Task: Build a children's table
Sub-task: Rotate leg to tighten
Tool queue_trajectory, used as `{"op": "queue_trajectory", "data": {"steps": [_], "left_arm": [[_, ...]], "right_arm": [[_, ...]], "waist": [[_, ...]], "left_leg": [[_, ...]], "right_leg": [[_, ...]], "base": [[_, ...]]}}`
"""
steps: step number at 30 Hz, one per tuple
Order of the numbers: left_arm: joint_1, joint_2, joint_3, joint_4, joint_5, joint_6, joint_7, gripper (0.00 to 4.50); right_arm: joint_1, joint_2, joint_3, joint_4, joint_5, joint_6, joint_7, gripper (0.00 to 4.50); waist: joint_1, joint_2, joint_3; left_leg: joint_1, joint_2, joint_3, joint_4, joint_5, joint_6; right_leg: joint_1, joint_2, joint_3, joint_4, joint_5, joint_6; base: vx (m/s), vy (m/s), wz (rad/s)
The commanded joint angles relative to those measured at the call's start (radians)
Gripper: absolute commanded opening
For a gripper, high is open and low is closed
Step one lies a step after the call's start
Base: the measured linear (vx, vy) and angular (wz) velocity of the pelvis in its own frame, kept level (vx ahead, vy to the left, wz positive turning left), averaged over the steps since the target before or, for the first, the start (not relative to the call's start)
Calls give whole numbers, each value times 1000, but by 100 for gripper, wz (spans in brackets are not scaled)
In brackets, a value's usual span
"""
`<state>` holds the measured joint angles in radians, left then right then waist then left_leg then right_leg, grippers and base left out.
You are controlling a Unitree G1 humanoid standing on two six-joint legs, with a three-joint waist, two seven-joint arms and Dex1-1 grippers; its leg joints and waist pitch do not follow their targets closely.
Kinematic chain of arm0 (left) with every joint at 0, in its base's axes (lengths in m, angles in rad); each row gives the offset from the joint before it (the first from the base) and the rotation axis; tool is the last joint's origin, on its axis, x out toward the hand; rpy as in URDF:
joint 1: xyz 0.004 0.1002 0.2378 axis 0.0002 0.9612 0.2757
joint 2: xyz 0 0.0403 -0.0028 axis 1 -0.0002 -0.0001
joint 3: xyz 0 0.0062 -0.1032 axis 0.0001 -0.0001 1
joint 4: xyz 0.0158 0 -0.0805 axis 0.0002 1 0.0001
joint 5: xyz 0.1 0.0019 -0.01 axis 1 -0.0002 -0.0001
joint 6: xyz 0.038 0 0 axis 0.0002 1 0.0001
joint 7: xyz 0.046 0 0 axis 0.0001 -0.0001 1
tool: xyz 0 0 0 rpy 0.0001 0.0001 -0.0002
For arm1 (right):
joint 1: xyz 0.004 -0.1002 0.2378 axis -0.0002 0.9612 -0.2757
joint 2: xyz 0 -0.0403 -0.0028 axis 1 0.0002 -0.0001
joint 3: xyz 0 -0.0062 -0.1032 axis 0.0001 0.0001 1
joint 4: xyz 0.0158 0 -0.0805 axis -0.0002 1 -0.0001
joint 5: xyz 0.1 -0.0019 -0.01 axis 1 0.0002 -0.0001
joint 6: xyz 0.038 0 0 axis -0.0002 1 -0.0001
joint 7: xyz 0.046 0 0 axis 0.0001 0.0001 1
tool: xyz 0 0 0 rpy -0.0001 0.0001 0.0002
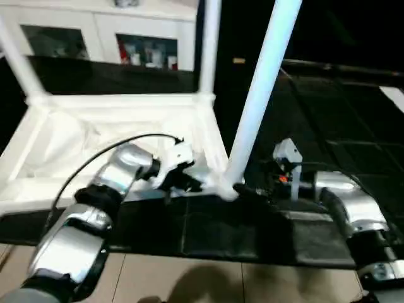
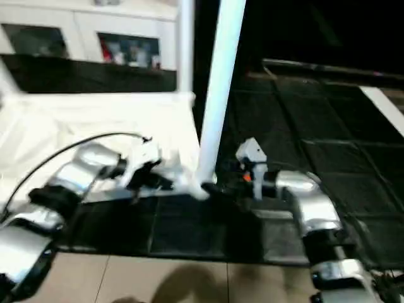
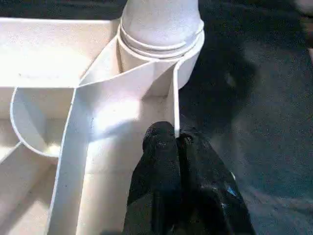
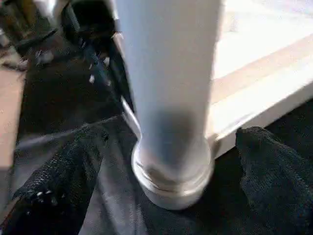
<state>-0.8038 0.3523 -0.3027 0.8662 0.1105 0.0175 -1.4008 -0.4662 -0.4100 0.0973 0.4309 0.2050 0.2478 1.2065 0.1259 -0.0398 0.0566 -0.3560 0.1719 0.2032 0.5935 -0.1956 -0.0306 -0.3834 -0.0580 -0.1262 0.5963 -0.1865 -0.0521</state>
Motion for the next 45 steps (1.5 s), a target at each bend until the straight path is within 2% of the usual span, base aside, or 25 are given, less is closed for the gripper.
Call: {"op": "queue_trajectory", "data": {"steps": [1, 2, 3, 6, 11, 18, 22, 23, 27, 28, 29, 32, 38, 42, 45], "left_arm": [[6, -1, -45, -42, -5, -20, -88, 0], [9, 4, -52, -49, -3, -25, -100, 0], [10, 6, -58, -55, 0, -32, -107, 0], [15, 10, -74, -69, 4, -50, -130, 0], [23, 11, -81, -87, 2, -48, -146, 0], [27, 11, -82, -111, -3, -37, -154, 0], [33, 14, -83, -119, -5, -36, -153, 0], [35, 15, -83, -122, -7, -34, -152, 0], [40, 18, -81, -128, -8, -31, -150, 0], [41, 19, -81, -130, -8, -30, -149, 0], [42, 20, -80, -130, -8, -30, -149, 0], [43, 22, -80, -132, -8, -29, -148, 0], [49, 22, -76, -142, -7, -24, -135, 0], [50, 13, -72, -141, 0, -8, -99, 0], [33, -29, -52, -108, 15, 57, 12, 0]], "right_arm": [[-14, -20, 22, -17, 3, -10, 44, 448], [-15, -23, 29, -18, 4, -11, 61, 448], [-17, -24, 37, -18, 9, -7, 81, 448], [-28, -21, 52, -2, 19, -23, 124, 448], [-36, -17, 59, 10, 28, -38, 161, 448], [-52, -4, 74, 48, 20, -43, 184, 375], [-62, -1, 75, 67, 21, -50, 189, 354], [-63, -1, 76, 69, 23, -52, 191, 342], [-65, 1, 80, 74, 26, -54, 200, 317], [-66, 1, 81, 76, 26, -54, 202, 317], [-68, 3, 82, 79, 27, -54, 204, 283], [-71, 5, 84, 85, 26, -57, 207, 279], [-68, 10, 87, 95, 18, -70, 205, 215], [-50, 30, 75, 81, 20, -58, 157, 205], [-27, 70, 43, 72, 29, -29, 54, 201]], "waist": [[1, 3, -66], [1, 3, -65], [5, -1, -64], [14, 1, -64], [15, 2, -66], [15, 0, -68], [15, 1, -68], [16, -3, -68], [15, -4, -69], [15, -3, -68], [16, -3, -68], [15, -3, -68], [16, 1, -69], [14, 0, -68], [9, 1, -63]], "left_leg": [[15, 94, -40, -65, -119, 60], [15, 94, -39, -66, -122, 57], [17, 93, -38, -65, -124, 57], [19, 94, -38, -66, -131, 49], [17, 96, -40, -67, -131, 41], [13, 92, -39, -64, -106, 50], [15, 94, -39, -64, -104, 50], [15, 94, -39, -64, -100, 53], [15, 93, -39, -64, -99, 54], [14, 94, -39, -64, -101, 53], [14, 93, -39, -63, -103, 53], [13, 92, -39, -63, -104, 51], [15, 93, -39, -63, -104, 49], [14, 93, -40, -64, -106, 48], [16, 92, -42, -67, -145, 30]], "right_leg": [[48, -136, 83, -72, -219, -161], [47, -135, 83, -74, -227, -158], [46, -134, 83, -75, -238, -155], [44, -136, 84, -78, -261, -146], [46, -137, 84, -73, -243, -152], [48, -135, 82, -71, -223, -154], [46, -134, 83, -70, -221, -153], [47, -134, 82, -67, -214, -155], [47, -134, 82, -67, -213, -154], [48, -135, 82, -67, -216, -154], [48, -136, 82, -69, -225, -152], [48, -134, 82, -71, -243, -146], [48, -134, 82, -69, -220, -153], [48, -134, 82, -69, -222, -155], [47, -136, 82, -79, -293, -142]], "base": [[0, 0, 0], [0, 0, 0], [0, 0, 0], [0, 0, 0], [0, 0, 0], [0, 0, 0], [0, 0, 0], [0, 0, 0], [0, 0, 0], [0, 0, 0], [0, 0, 0], [0, 0, 0], [0, 0, 0], [0, 0, 0], [0, 0, 0]]}}
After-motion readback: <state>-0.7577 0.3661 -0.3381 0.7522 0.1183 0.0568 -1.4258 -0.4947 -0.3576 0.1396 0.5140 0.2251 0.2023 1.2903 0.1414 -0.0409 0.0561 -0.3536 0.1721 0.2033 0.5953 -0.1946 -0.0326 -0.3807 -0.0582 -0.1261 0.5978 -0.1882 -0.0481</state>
